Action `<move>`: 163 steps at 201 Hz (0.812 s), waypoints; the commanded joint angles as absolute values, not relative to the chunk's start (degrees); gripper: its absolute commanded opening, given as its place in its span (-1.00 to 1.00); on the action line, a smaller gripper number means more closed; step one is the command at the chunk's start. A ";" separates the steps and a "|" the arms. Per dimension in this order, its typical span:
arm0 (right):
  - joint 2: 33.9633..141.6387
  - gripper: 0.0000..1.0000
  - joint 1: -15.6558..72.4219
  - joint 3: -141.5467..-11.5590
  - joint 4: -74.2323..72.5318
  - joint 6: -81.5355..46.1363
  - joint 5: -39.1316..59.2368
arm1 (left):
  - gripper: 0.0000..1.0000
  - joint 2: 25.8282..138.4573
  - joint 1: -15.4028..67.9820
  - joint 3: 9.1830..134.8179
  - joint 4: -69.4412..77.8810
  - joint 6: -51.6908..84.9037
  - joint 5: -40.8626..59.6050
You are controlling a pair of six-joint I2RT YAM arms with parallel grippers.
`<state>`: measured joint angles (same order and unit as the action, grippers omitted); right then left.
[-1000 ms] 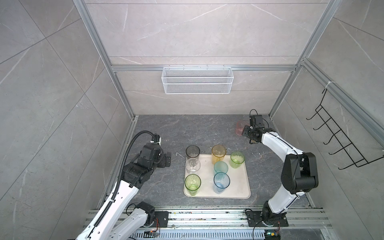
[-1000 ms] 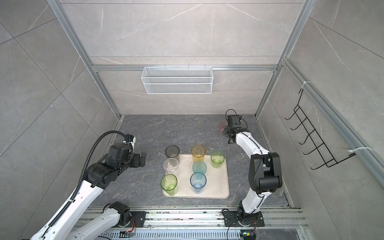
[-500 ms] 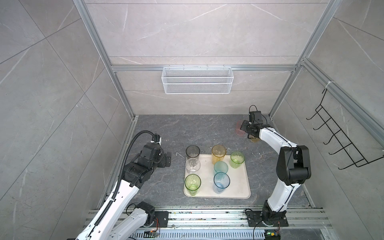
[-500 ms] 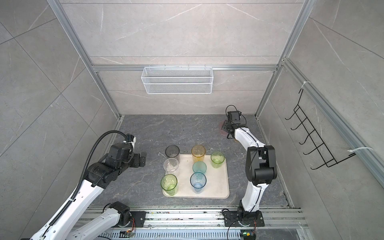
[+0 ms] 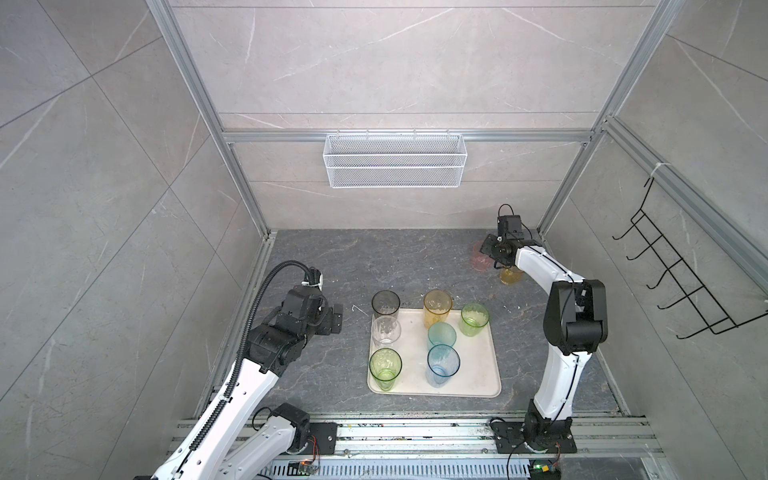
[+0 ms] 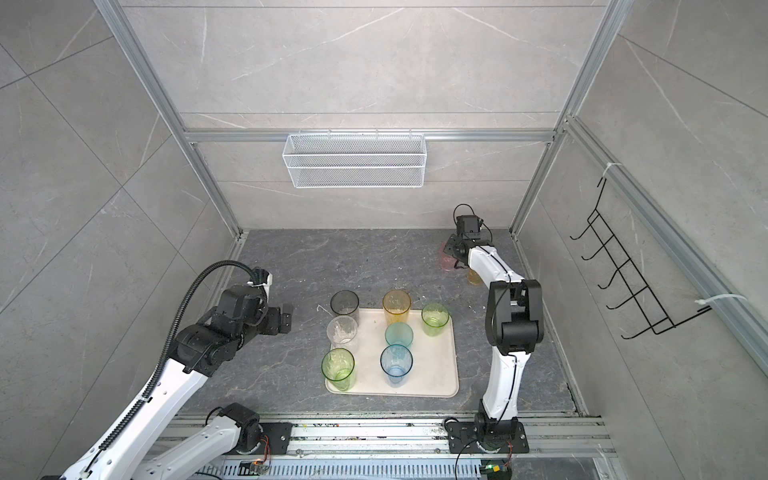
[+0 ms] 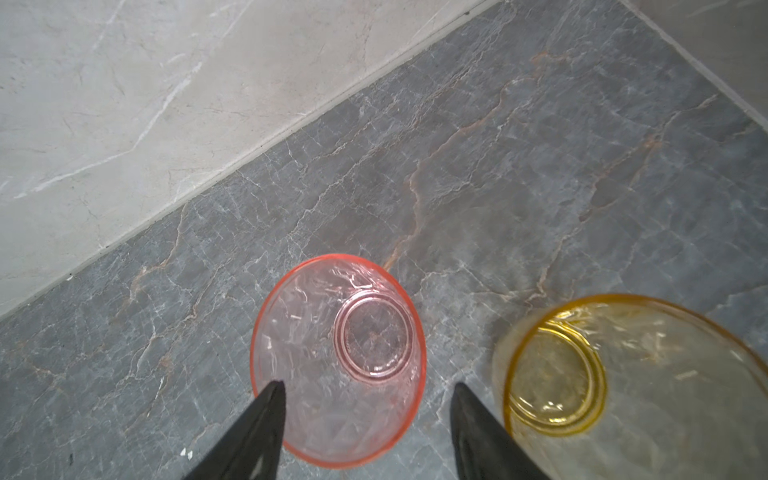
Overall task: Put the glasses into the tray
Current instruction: 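Move the right gripper over the pink cup beyond the tray, then lower the right gripper and close it on the pink cup's rim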
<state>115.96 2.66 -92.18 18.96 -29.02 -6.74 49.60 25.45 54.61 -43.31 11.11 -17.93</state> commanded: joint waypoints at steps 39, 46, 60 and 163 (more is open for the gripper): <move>120.10 0.28 1.90 -96.59 23.03 -30.33 -5.49 | 1.00 49.83 25.31 54.97 -42.87 11.20 -19.07; 120.29 0.27 1.90 -96.80 23.11 -30.34 -5.45 | 1.00 49.81 25.31 54.96 -42.89 11.17 -19.07; 120.74 0.27 1.88 -97.12 23.20 -30.42 -5.30 | 1.00 49.94 25.31 54.94 -42.89 11.25 -19.07; 123.00 0.05 1.78 -98.34 23.20 -30.94 -3.27 | 1.00 49.97 25.31 54.94 -42.98 11.22 -19.16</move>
<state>121.21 1.85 -96.49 22.46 -30.33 -4.40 49.98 25.45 54.61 -43.35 11.14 -17.98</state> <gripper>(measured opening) 0.532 0.997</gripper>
